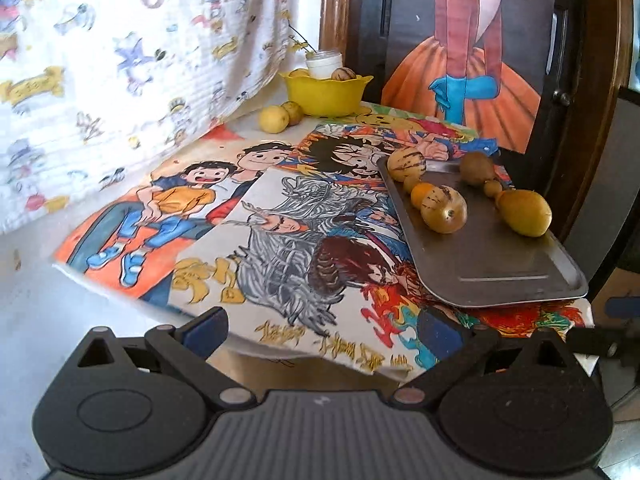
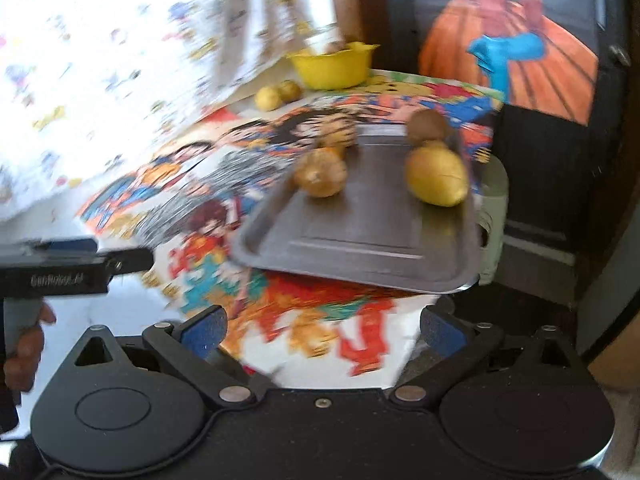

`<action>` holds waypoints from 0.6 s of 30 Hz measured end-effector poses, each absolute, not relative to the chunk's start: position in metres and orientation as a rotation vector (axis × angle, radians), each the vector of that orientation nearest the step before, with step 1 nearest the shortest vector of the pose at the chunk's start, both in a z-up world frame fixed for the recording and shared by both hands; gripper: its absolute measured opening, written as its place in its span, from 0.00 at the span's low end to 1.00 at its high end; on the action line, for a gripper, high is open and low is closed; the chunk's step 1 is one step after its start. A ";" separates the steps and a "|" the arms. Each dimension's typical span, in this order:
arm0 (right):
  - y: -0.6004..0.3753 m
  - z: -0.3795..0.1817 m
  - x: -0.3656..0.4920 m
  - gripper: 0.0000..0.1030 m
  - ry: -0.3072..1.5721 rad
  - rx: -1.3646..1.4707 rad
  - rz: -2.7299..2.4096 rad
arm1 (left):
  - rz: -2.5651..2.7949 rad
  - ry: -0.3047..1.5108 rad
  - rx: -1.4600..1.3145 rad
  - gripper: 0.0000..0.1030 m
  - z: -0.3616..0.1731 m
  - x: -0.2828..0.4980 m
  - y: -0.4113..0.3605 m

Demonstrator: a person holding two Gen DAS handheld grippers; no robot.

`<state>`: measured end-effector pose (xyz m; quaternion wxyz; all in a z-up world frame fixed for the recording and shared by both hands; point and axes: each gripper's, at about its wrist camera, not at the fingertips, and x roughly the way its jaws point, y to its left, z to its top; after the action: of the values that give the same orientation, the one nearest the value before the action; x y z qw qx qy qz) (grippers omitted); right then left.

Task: Organize fruits
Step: 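Lift both tools away from the tray toward the lemons by the bowl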

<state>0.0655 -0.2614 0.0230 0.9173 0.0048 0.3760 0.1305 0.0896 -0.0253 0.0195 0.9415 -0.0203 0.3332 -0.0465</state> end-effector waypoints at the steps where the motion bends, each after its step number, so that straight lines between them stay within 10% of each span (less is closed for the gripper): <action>1: -0.254 0.024 0.064 0.99 0.774 -0.016 0.278 | -0.100 0.678 -0.049 1.00 0.019 0.087 -0.022; 18: -0.224 0.058 0.057 0.99 0.689 -0.069 0.348 | 0.027 0.659 -0.042 1.00 0.034 0.073 0.007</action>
<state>0.0569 -0.2238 0.0577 0.9259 -0.0336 0.3359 0.1697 0.0729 0.0067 0.0344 0.9459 -0.0205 0.3236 0.0131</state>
